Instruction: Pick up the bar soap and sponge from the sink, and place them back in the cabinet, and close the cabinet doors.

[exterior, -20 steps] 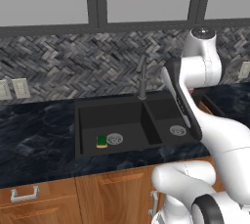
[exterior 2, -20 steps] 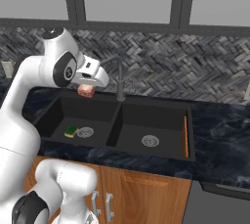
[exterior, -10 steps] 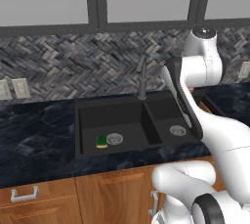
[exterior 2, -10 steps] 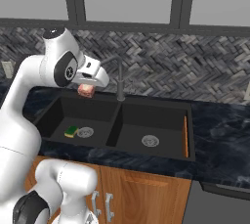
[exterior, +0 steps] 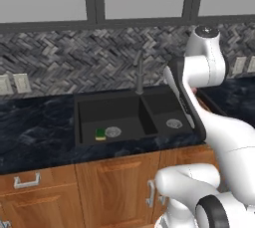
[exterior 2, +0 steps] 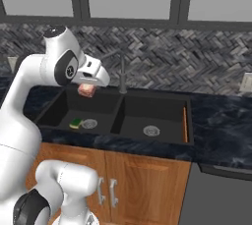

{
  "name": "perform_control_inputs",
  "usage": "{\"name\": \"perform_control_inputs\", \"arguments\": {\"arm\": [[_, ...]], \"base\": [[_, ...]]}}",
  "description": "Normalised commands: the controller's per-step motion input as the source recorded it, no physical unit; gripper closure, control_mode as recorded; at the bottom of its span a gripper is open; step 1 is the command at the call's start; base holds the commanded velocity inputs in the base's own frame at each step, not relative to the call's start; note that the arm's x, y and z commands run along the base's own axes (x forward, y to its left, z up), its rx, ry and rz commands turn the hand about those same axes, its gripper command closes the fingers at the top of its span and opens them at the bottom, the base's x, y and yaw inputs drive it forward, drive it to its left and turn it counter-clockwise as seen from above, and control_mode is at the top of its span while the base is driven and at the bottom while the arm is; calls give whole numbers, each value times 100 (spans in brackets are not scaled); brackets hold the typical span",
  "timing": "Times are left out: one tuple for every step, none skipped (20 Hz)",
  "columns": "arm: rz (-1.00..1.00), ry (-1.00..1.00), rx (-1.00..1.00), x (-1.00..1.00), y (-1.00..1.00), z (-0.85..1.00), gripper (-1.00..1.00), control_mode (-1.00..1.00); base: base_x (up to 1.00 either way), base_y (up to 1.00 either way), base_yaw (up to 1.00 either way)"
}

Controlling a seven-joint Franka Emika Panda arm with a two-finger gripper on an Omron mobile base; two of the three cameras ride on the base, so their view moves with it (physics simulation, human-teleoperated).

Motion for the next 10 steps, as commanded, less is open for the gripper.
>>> {"name": "perform_control_inputs", "arguments": {"arm": [[0,0,0,0,0,0,100,100],[0,0,0,0,0,0,100,100],[0,0,0,0,0,0,100,100],[0,0,0,0,0,0,100,100],[0,0,0,0,0,0,100,100],[0,0,0,0,0,0,100,100],[0,0,0,0,0,0,100,100],[0,0,0,0,0,0,100,100],[0,0,0,0,0,0,100,100],[0,0,0,0,0,0,100,100]], "base": [[-76,0,-15],[-73,0,-18],[-62,0,-23],[-48,0,-27],[-36,0,-32],[-25,0,-38],[-14,0,-41],[-3,0,-45],[0,0,-48],[0,0,-51]]}}
